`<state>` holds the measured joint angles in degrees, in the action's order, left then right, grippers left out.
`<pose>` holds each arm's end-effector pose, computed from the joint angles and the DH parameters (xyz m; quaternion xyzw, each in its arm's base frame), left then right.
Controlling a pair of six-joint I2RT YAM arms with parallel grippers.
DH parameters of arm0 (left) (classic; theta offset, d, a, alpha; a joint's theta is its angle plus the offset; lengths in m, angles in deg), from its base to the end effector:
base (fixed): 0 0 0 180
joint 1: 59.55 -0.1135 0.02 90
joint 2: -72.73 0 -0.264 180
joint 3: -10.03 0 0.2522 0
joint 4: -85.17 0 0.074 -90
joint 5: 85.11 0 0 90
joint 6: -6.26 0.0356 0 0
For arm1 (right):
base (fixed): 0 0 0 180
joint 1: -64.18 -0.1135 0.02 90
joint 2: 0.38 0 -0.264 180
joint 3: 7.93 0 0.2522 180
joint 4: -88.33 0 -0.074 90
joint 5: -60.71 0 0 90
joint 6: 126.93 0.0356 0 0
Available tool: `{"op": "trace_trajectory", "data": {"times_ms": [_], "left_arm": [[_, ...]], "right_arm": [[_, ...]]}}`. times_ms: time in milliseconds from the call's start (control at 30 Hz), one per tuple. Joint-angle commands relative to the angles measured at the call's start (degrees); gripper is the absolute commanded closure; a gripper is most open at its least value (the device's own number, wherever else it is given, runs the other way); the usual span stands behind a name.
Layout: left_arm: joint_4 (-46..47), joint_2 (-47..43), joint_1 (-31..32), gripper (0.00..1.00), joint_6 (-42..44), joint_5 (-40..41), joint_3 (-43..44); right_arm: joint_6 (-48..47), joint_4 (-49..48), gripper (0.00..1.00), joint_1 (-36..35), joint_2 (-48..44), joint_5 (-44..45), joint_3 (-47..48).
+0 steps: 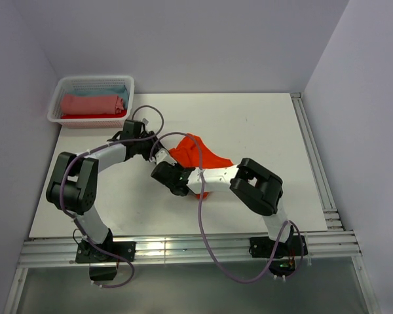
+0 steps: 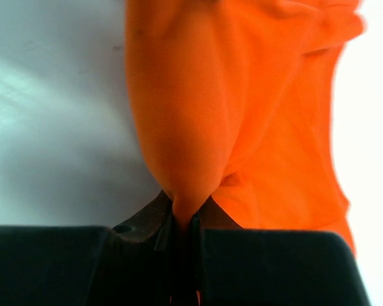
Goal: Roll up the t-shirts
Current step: Roll the tshirt
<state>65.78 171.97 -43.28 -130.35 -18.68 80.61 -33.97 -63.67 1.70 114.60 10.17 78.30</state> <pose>0.3368 -0.1131 0.1738 -0.1686 0.9013 -0.3455 0.1995 0.2087 0.3516 0.1466 -0.3638 0.8309 -0.1266 0.4014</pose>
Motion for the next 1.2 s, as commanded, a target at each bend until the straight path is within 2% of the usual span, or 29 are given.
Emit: {"op": "trace_trajectory", "data": {"times_ms": [0, 33, 167, 367, 567, 667, 733, 900, 1000, 1033, 1167], "left_arm": [[0.0, -4.4, -1.3, 0.58, 1.6, 0.4, 1.5], [-0.5, -5.1, -1.6, 0.52, 1.8, 0.7, 1.4], [-3.2, -8.0, -2.8, 0.44, 3.5, 3.5, 1.5], [-4.0, -13.6, -3.5, 0.36, 3.8, 6.3, -0.4], [3.0, -17.2, -3.5, 0.35, 2.4, 4.9, -7.8], [9.4, -17.8, -3.4, 0.33, 1.2, 2.7, -12.5], [13.6, -17.3, -3.4, 0.32, 0.6, 1.4, -15.1], [21.3, -15.1, -2.3, 0.18, -0.2, 0.7, -17.7], [27.3, -14.0, -1.5, 0.16, -1.4, 0.5, -19.7], [29.0, -13.7, -1.4, 0.06, -2.0, 0.4, -20.6], [35.8, -11.0, 0.0, 0.03, -3.2, 0.3, -21.9]], "right_arm": [[2.2, 1.4, 1.0, 1.6, -3.5, -10.4, 2.0], [2.7, 1.6, 1.0, 2.1, -4.2, -12.5, 1.8], [6.3, 0.7, 1.0, 6.4, -7.7, -24.8, -0.4], [10.5, -1.7, 1.0, 18.3, -9.6, -52.7, -2.2], [15.9, -6.3, 1.0, 28.5, -7.0, -74.8, -4.6], [20.2, -13.6, 1.0, 32.0, -6.4, -82.8, -9.2], [22.3, -18.7, 1.0, 33.1, -5.2, -85.5, -11.7], [30.1, -31.0, 1.0, 36.3, 0.7, -95.0, -14.7], [34.5, -37.2, 1.0, 37.9, 2.8, -97.9, -16.5], [35.4, -38.4, 1.0, 38.2, 3.9, -98.5, -17.1], [37.7, -41.7, 1.0, 38.8, 5.6, -99.6, -17.4]]}}
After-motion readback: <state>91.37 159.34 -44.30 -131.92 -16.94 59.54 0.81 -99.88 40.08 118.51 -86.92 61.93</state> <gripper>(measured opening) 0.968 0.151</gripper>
